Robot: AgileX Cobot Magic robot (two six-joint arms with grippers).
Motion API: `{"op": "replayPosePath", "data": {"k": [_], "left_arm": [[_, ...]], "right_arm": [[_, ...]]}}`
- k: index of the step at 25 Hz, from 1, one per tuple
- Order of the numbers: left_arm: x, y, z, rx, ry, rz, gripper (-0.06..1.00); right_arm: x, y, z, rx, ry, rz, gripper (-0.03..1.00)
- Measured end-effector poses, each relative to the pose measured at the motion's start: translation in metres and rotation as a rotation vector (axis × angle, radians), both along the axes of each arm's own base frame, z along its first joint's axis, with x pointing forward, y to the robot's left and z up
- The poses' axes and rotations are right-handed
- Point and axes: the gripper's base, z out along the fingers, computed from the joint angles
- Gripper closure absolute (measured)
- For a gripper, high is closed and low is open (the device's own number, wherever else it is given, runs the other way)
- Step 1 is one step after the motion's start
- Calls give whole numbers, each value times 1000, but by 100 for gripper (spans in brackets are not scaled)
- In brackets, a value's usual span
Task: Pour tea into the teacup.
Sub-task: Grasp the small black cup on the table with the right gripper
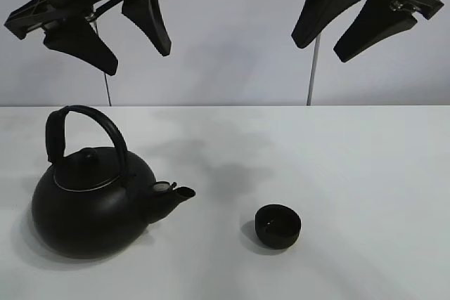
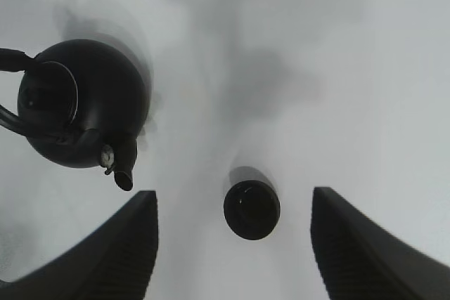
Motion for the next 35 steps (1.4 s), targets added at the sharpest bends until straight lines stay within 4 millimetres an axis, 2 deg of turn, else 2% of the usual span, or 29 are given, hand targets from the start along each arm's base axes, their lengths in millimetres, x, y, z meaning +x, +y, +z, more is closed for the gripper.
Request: {"op": "replayPosePath", "data": {"k": [19,26,29,35], "left_arm": [[0,0,0,0,0,0,47],[0,0,0,0,0,0,47],[0,0,0,0,0,0,47],[0,0,0,0,0,0,47]], "right_arm": [[0,0,0,-4,-2,4,54],[-10,-1,-6,-108,68,91,54],[-18,9,-9,-205,83,167,54],[-32,42,-16,-329,62,290,53]]}}
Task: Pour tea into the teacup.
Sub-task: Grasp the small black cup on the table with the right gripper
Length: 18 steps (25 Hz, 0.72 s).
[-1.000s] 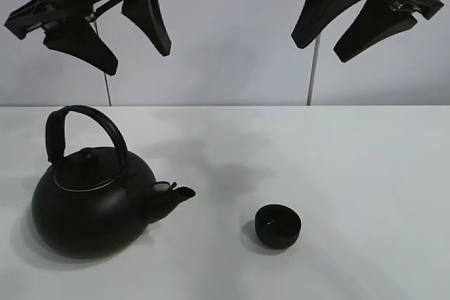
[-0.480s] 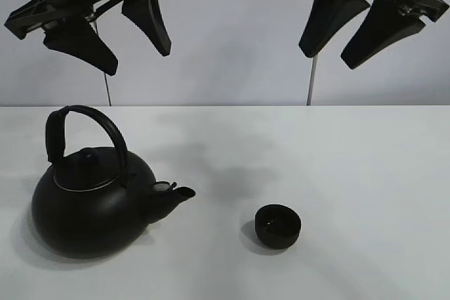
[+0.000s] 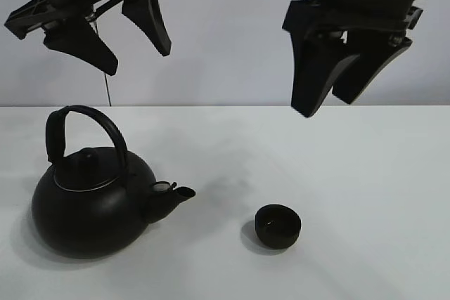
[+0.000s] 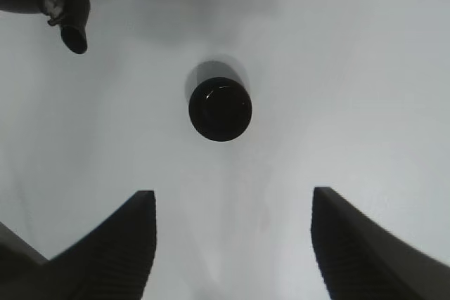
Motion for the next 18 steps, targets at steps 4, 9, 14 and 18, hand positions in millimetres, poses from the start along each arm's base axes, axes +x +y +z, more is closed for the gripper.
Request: {"op": "replayPosePath", "data": {"k": [4,9,14,18], "left_arm": [[0,0,0,0,0,0,47],[0,0,0,0,0,0,47],[0,0,0,0,0,0,47],[0,0,0,0,0,0,47]], "right_arm": [[2,14,-18,-34,49,11,45],[11,18,-43,-71,116,-10,43],[17,22,-65,-99,169,-16,43],[22,25,-79,-111,185,-15,43]]}}
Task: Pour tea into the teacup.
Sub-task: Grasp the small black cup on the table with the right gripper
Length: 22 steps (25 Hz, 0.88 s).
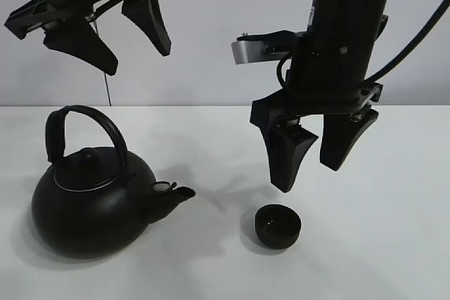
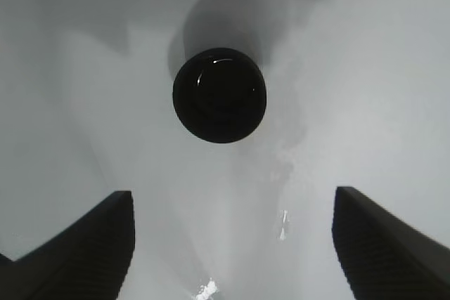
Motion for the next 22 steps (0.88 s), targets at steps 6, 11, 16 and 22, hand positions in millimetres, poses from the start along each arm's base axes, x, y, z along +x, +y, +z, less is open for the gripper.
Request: {"op": "replayPosePath", "data": {"k": [6,11,16,22], "left_arm": [[0,0,0,1,0,0,47],[0,0,0,3,-1,-1,47],[0,0,0,3,-1,-1,47],[0,0,0,3,-1,-1,47]], "right_arm": [[-6,26,-15,-37,-38,98,43],[-5,35,-34,-72,-30,86,43],[-1,37,-49,-85,-21,87,43],[2,39,-63,-88,-17,68,43]]}}
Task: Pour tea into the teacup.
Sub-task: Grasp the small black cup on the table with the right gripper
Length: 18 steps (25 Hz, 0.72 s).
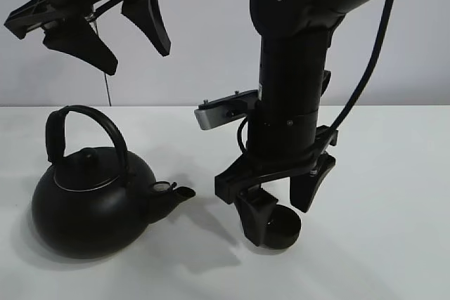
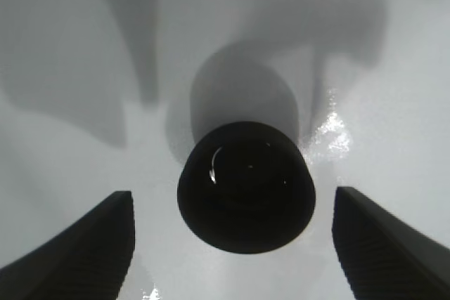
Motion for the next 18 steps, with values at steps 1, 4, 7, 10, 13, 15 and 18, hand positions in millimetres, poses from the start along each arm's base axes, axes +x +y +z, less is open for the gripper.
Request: {"op": "replayPosePath", "data": {"k": [1,4,7,10,13,15,18], "left_arm": [[0,0,0,0,0,0,47],[0,0,0,0,0,0,47],[0,0,0,0,0,0,47],[0,0,0,0,0,0,47],[0,0,0,0,0,0,47],[0,0,0,0,0,0,47],[0,0,0,0,0,0,47]], "right_arm": [[0,0,-3,-3,5,-1,43],[1,1,-12,-11,15,-4,43],[2,2,-19,-16,23,-8,44],[4,3,-22,-9,13,-23,53],[5,3,-22,1,-1,-35,57],[6,4,-22,5,-6,-46,57],[6,4,-22,6,-8,-62,57]]}}
